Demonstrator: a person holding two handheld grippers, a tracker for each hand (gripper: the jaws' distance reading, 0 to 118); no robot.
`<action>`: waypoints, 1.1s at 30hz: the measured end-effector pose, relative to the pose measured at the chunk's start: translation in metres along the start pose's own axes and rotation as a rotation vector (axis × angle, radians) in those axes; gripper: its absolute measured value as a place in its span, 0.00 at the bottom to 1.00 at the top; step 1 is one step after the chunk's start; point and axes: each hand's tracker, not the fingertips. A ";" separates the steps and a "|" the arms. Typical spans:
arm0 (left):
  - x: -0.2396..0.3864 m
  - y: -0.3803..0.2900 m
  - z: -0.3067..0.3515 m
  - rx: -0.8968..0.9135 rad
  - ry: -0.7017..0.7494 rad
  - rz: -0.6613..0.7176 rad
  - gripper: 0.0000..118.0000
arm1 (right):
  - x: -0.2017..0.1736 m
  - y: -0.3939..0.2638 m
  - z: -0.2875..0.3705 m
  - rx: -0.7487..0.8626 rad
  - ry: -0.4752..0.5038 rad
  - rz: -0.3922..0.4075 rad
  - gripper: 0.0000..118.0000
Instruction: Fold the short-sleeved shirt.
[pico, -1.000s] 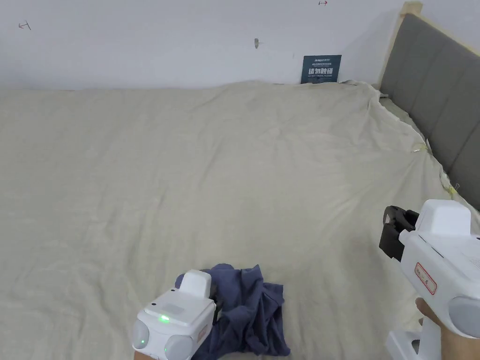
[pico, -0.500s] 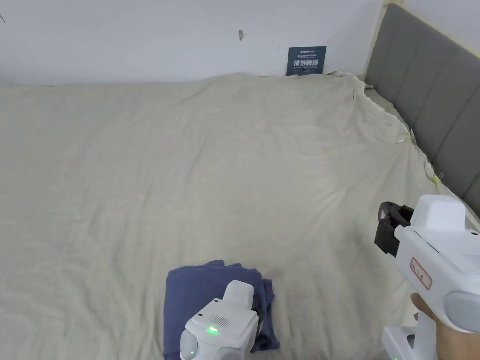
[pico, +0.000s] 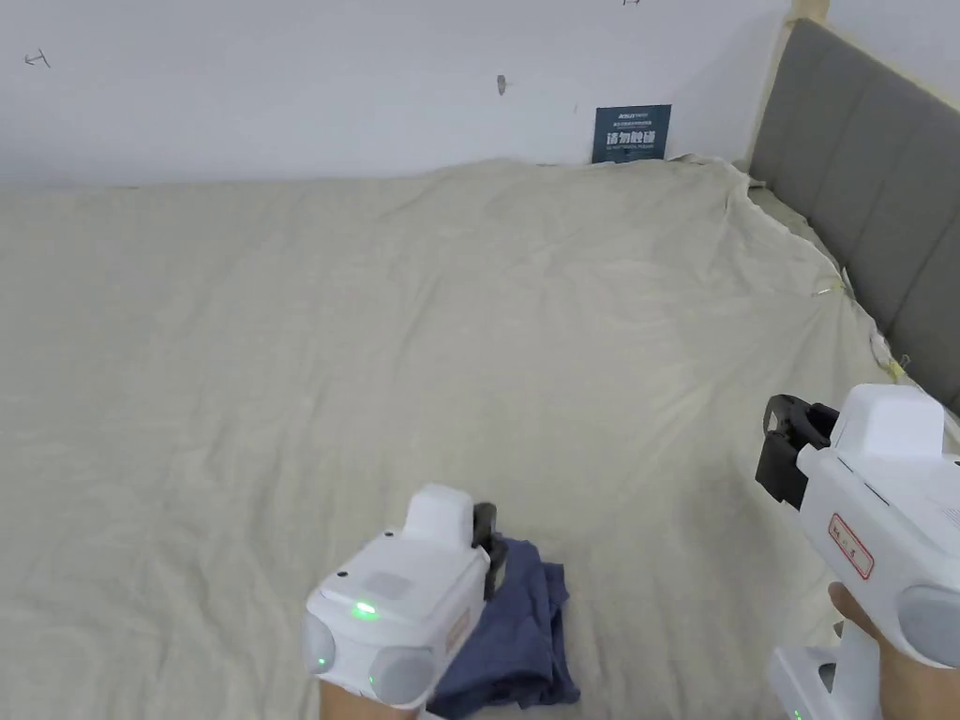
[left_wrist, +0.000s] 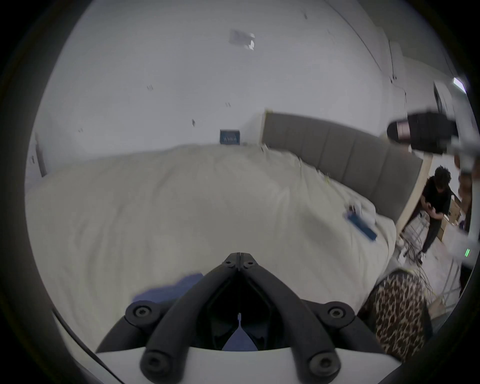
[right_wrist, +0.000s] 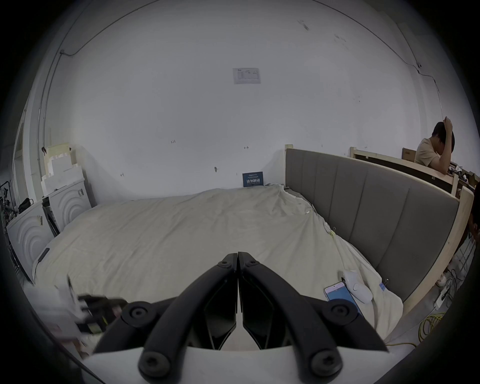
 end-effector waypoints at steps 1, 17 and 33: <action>-0.006 0.012 0.008 0.042 0.014 0.010 0.00 | -0.003 0.002 0.001 0.012 0.006 0.002 0.00; -0.085 0.083 0.091 0.350 0.282 0.018 0.00 | -0.057 0.019 0.013 0.176 0.029 0.050 0.00; -0.109 0.060 0.101 0.382 0.374 0.059 0.00 | -0.075 0.008 0.011 0.193 0.056 0.081 0.00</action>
